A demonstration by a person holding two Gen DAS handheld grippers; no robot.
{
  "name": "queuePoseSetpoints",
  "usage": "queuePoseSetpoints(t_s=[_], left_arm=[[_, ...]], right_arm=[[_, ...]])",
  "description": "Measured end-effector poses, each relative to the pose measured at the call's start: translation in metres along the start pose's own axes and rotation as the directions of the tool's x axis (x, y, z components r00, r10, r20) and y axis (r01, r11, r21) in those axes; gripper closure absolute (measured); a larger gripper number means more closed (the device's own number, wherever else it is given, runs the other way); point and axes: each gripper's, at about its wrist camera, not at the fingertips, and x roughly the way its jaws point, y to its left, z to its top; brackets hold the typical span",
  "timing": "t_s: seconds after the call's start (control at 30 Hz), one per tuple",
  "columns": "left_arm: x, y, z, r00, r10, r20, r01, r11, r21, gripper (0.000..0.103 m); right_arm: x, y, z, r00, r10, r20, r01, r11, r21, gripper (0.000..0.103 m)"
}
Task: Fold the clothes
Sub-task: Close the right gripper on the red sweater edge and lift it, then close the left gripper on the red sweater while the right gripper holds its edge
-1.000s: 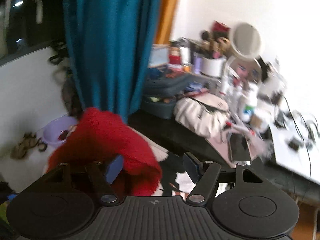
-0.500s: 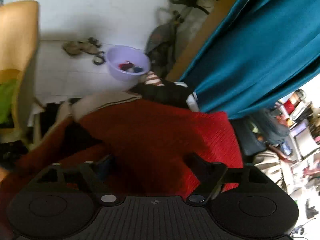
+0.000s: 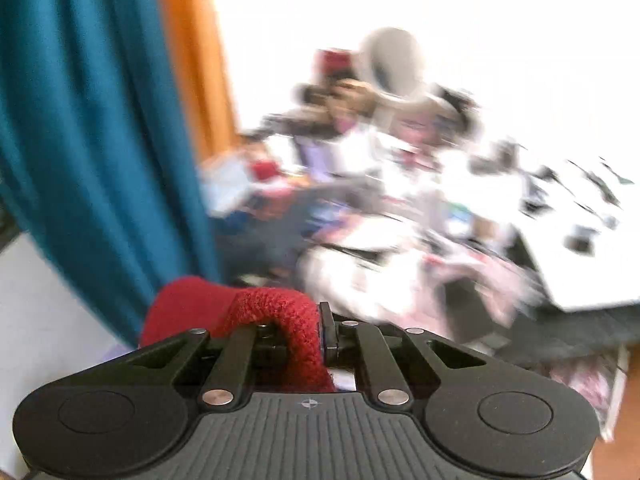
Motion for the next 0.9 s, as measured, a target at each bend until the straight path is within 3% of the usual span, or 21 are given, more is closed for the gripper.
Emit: queuePoseSetpoints(t_s=[0.17, 0.27, 0.37, 0.43, 0.5, 0.53, 0.6, 0.7, 0.9], left_arm=[[0.015, 0.01, 0.016, 1.0, -0.022, -0.015, 0.022, 1.0, -0.016, 0.006], [0.016, 0.006, 0.019, 0.999, -0.038, -0.024, 0.038, 0.999, -0.006, 0.004], [0.013, 0.001, 0.018, 0.998, -0.052, -0.028, 0.052, 0.999, 0.002, 0.008], [0.011, -0.002, 0.017, 0.998, -0.061, -0.03, 0.061, 0.998, 0.008, 0.035], [0.009, -0.005, 0.016, 0.997, -0.07, -0.033, 0.07, 0.997, 0.013, 0.065], [0.009, -0.006, 0.016, 0.997, -0.074, -0.035, 0.075, 0.997, 0.016, 0.071], [0.005, -0.009, 0.014, 0.996, -0.081, -0.036, 0.082, 0.996, 0.027, 0.085], [-0.005, -0.013, 0.009, 0.996, -0.085, -0.035, 0.087, 0.995, 0.057, 0.089], [-0.025, -0.022, -0.001, 0.995, -0.093, -0.034, 0.096, 0.988, 0.117, 0.09]], right_arm=[[-0.038, -0.081, -0.086, 0.986, -0.058, -0.156, 0.078, 0.988, 0.13, 0.094], [-0.043, -0.098, -0.149, 0.96, -0.039, -0.276, 0.101, 0.972, 0.213, 0.094], [-0.036, -0.097, -0.185, 0.937, -0.011, -0.35, 0.11, 0.958, 0.265, 0.093], [-0.033, -0.084, -0.186, 0.938, -0.007, -0.346, 0.095, 0.967, 0.238, 0.09], [-0.04, -0.072, -0.173, 0.955, -0.046, -0.294, 0.095, 0.984, 0.152, 0.076], [-0.044, -0.066, -0.166, 0.962, -0.064, -0.264, 0.095, 0.99, 0.108, 0.067], [-0.039, -0.053, -0.157, 0.968, -0.062, -0.243, 0.075, 0.996, 0.047, 0.063], [-0.022, -0.033, -0.148, 0.969, -0.032, -0.243, 0.027, 0.999, -0.026, 0.048], [0.012, 0.009, -0.128, 0.968, 0.026, -0.25, -0.07, 0.983, -0.169, 0.047]])
